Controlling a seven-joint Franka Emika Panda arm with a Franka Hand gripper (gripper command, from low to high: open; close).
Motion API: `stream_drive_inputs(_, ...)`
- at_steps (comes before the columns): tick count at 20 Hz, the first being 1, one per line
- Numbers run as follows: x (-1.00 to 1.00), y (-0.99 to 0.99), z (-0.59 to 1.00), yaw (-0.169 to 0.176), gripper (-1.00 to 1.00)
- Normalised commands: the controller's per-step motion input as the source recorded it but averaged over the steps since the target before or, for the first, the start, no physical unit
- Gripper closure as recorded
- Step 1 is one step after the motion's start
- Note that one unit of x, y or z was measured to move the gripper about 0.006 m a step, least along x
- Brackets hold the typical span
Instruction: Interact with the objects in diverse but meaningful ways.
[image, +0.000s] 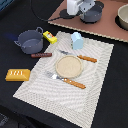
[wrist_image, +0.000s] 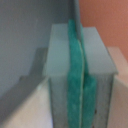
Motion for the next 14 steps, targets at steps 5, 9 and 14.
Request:
stream_drive_inputs(5, 0.26, 0.00, 0.44, 0.000, -1.00)
stream_drive_inputs(9, 0.19, 0.00, 0.72, 0.000, -1.00)
stream_drive_inputs(14, 0.02, 0.03, 0.98, 0.000, -1.00)
